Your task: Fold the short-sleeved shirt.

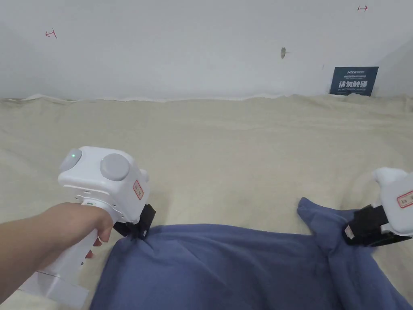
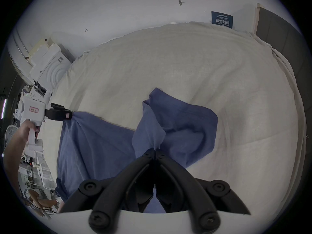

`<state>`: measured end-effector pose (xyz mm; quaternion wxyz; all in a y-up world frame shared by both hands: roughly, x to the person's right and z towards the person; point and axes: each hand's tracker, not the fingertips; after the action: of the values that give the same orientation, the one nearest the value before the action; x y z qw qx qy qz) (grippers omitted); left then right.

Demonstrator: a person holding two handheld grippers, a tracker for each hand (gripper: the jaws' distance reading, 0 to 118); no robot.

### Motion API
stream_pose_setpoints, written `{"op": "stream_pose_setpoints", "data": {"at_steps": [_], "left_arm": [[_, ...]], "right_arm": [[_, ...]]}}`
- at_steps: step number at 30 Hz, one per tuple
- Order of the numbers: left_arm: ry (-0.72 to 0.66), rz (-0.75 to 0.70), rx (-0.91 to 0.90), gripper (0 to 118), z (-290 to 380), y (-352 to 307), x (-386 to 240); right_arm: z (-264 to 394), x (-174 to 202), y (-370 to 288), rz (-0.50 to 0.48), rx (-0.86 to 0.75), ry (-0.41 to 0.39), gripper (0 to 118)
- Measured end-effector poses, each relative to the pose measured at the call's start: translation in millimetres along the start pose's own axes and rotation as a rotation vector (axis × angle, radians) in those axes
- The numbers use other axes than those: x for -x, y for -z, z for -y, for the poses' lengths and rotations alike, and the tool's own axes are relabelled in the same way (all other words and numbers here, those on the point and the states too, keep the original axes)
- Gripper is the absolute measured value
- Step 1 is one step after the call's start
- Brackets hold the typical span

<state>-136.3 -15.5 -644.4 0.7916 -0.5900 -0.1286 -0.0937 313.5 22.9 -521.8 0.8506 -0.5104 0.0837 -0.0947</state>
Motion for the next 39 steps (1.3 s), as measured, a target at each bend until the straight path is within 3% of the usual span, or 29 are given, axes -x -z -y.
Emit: {"op": "stream_pose_setpoints", "data": {"at_steps": [5, 8, 12, 16, 23, 28, 32, 34, 37, 39], "left_arm": [[-0.023, 0.013, -0.072, 11, 1.0, -27.7, 3.0], [0.02, -0.017, -0.136, 11, 6.1, -60.4, 3.6], [0.0, 0.025, -0.202, 11, 28.5, -119.3, -10.8], [-0.001, 0.03, -0.252, 11, 53.5, -178.8, -17.6], [-0.042, 0.07, -0.509, 11, 101.6, -318.4, -24.3], [-0.095, 0.121, -0.656, 11, 117.1, -397.5, -13.7], [-0.087, 0.12, -0.771, 11, 111.4, -449.6, -10.2], [-0.085, 0.107, -0.793, 11, 110.4, -471.1, -23.0], [-0.108, 0.103, -0.816, 11, 92.1, -489.1, -10.6], [-0.102, 0.11, -0.832, 11, 82.1, -501.9, -6.8]], "right_arm": [[-0.3, -9.1, -29.1, 0.006, -0.078, 0.044, 1], [4.1, -21.7, -67.6, -0.095, -0.126, 0.089, 1], [18.0, -32.3, -121.9, -0.036, -0.194, 0.121, 1], [34.1, -32.3, -185.4, -0.038, -0.257, 0.16, 1], [54.6, -14.6, -306.8, -0.008, -0.415, 0.129, 1], [52.7, 11.9, -378.8, -0.054, -0.545, 0.115, 1], [28.9, 33.3, -424.9, -0.031, -0.608, 0.068, 1], [11.6, 46.2, -447.2, 0.026, -0.652, 0.045, 1], [-14.9, 45.7, -464.7, 0.085, -0.732, 0.08, 1], [-36.6, 46.5, -478.6, 0.055, -0.733, 0.093, 1]]}}
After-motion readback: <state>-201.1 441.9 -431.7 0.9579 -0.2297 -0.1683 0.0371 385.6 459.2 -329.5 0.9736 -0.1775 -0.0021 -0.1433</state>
